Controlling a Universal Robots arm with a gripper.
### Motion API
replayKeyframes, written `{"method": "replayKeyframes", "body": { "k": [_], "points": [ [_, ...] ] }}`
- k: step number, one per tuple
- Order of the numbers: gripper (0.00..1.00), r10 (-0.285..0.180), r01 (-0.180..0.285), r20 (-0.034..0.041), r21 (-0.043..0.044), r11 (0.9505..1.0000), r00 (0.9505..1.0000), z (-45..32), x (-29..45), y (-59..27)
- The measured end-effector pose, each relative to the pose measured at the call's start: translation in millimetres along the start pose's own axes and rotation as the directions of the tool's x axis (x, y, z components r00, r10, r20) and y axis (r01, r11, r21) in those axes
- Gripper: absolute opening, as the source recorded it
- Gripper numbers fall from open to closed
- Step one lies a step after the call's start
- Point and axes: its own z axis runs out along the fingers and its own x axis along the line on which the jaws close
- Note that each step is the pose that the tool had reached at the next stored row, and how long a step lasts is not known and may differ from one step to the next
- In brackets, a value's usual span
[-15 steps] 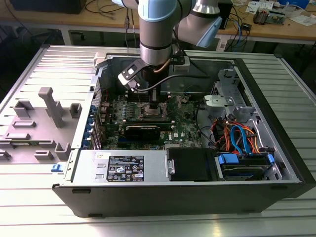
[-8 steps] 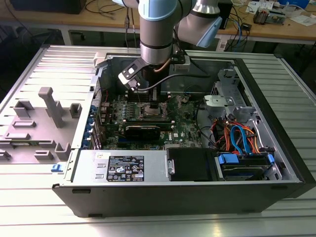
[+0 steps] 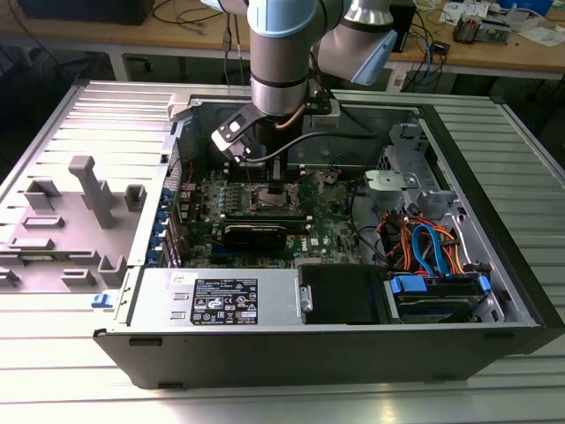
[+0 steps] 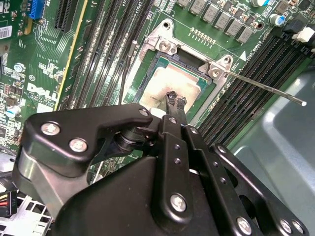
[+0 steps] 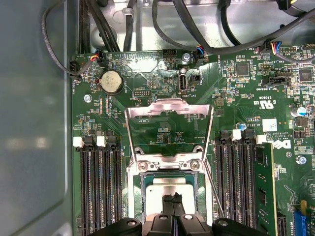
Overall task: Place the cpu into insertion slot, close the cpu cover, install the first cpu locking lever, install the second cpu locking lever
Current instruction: 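Close the cpu cover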
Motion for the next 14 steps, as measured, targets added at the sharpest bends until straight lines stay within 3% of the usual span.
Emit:
{"method": "replayKeyframes", "body": {
  "k": [14],
  "points": [
    [0.11, 0.000, 0.000, 0.0001, 0.0000, 1.0000, 1.0000, -4.8, 0.0, 0.2]
  ]
}}
